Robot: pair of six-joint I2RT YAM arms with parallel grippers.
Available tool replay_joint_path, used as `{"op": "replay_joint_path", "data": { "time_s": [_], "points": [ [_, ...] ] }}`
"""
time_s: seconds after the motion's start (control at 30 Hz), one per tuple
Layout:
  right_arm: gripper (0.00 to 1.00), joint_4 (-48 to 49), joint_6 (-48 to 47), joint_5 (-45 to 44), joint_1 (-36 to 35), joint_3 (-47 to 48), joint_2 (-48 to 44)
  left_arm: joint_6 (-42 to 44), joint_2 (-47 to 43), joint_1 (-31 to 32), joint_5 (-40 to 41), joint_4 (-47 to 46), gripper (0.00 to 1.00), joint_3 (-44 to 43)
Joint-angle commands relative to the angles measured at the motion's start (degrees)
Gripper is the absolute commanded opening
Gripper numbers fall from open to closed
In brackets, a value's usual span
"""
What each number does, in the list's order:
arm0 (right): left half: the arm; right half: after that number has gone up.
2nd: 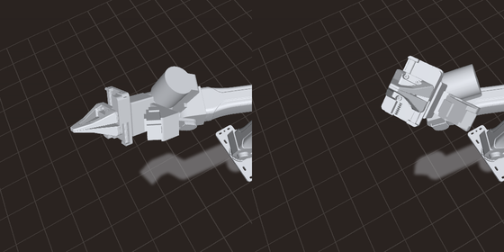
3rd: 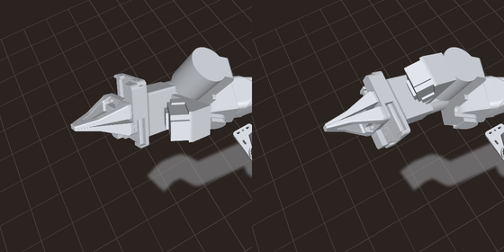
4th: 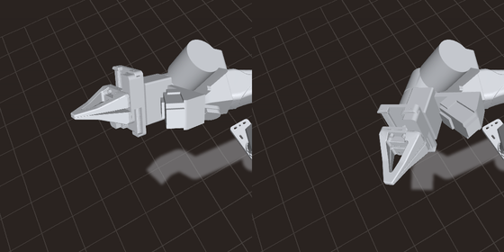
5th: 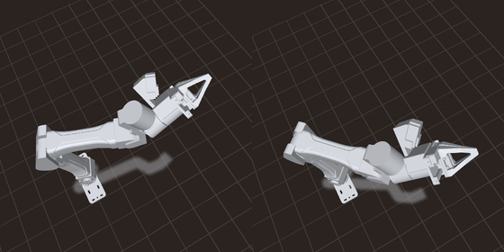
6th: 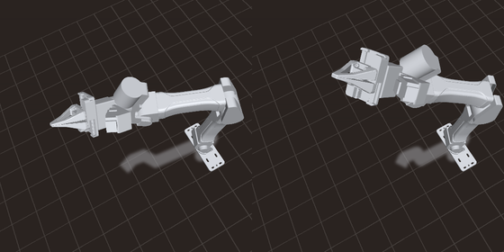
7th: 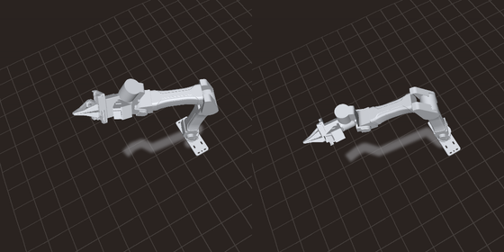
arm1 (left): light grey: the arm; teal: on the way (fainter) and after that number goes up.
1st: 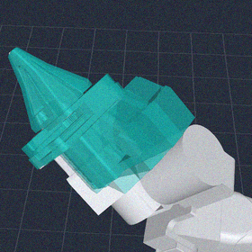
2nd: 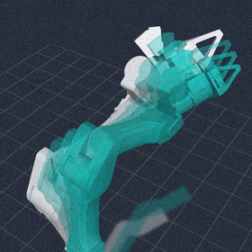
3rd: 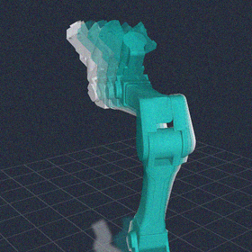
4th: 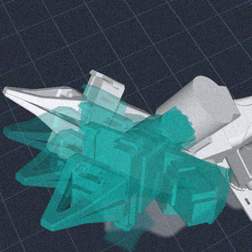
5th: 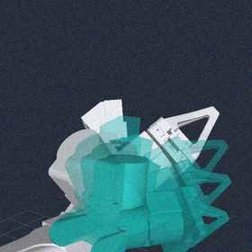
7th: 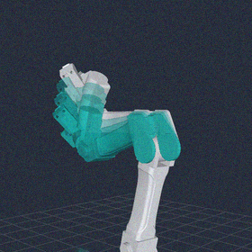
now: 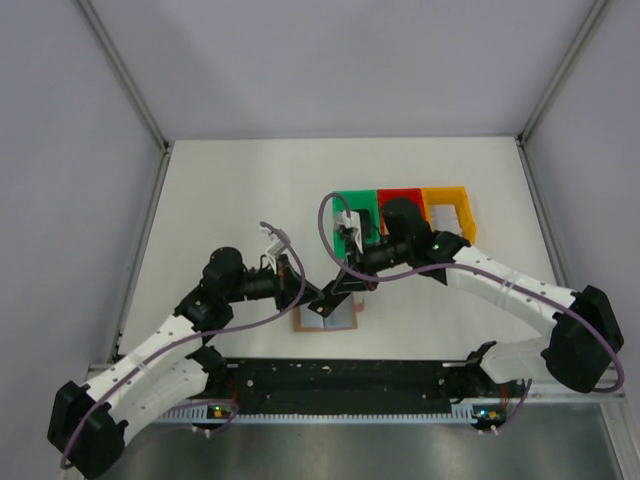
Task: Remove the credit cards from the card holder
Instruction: Place the credit card in the storage box.
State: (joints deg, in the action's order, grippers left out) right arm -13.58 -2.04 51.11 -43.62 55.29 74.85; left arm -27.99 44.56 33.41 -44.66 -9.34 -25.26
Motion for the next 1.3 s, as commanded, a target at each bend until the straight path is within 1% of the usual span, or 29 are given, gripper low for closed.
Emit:
{"op": "replay_joint_path", "data": {
  "time_s": [0.0,0.07,0.1,0.17,0.2,0.27,0.33,0.37,0.4,0.47,0.53,0.6,0.67,0.73,0.77,0.97,1.07,1.17,1.27],
  "points": [
    [0.0,0.2,-2.2,2.9,0.6,2.9,-0.6,2.7,-0.4,0.2,1.5,1.1,0.05,-3.1],
    [0.0,0.1,-1.3,1.5,1.5,2.6,-0.6,3.6,-1.2,0.2,5.6,4.1,0.23,-4.0],
    [0.0,0.3,-0.6,0.5,2.1,2.6,-0.7,3.9,-1.7,0.3,8.3,6.0,0.34,-4.8],
    [0.0,0.5,1.4,-1.9,4.1,2.7,-0.7,4.2,-2.8,0.2,17.2,11.9,0.59,-6.7],
    [0.0,0.4,1.6,-3.0,5.1,2.7,-0.8,4.5,-3.8,0.1,20.6,14.4,0.68,-7.6],
    [0.0,0.4,5.7,-5.5,7.5,2.6,-0.9,5.4,-6.0,0.1,28.3,19.1,0.84,-9.6],
    [0.0,0.3,9.1,-11.4,9.8,3.0,-0.8,5.7,-8.4,0.1,35.1,23.7,0.94,-11.9],
    [0.0,0.2,10.6,-13.5,11.1,3.3,-0.4,6.1,-9.3,-0.1,38.2,26.2,0.97,-13.4],
    [0.0,0.2,12.5,-16.2,12.9,3.5,-0.1,6.8,-10.0,0.0,41.6,29.4,0.99,-15.0],
    [0.0,0.3,17.2,-21.1,15.6,4.6,1.0,9.6,-10.6,0.0,46.3,34.4,0.99,-18.5],
    [0.0,-0.3,20.5,-27.2,17.4,6.2,2.6,11.9,-11.8,0.1,49.3,37.4,0.99,-20.4],
    [0.0,-1.4,22.1,-32.8,18.2,8.5,4.8,13.9,-13.3,-0.1,52.0,38.0,0.99,-20.1],
    [0.0,-3.1,23.4,-36.7,18.3,11.8,8.3,14.9,-15.4,0.0,54.4,36.9,0.99,-17.6],
    [0.0,-4.8,24.6,-38.7,18.4,16.3,12.0,15.1,-16.9,0.0,56.4,35.2,0.99,-14.9],
    [0.0,-5.7,25.6,-39.7,18.5,17.9,13.8,15.0,-16.8,-0.1,56.9,36.0,0.99,-15.3],
    [0.0,-6.5,28.2,-39.7,18.5,26.0,25.5,16.3,-17.7,-0.1,60.0,37.6,0.99,-15.7],
    [0.0,-6.1,28.8,-39.3,18.5,28.2,29.4,17.6,-17.7,-0.1,61.1,38.0,0.99,-15.1],
    [0.0,-3.4,29.8,-35.7,18.1,29.1,32.6,18.0,-16.9,-0.1,60.1,38.0,0.99,-15.3],
    [0.0,-2.0,30.7,-34.9,17.5,30.4,35.4,18.1,-16.1,-0.3,59.3,38.2,0.99,-15.4]
  ]
}}
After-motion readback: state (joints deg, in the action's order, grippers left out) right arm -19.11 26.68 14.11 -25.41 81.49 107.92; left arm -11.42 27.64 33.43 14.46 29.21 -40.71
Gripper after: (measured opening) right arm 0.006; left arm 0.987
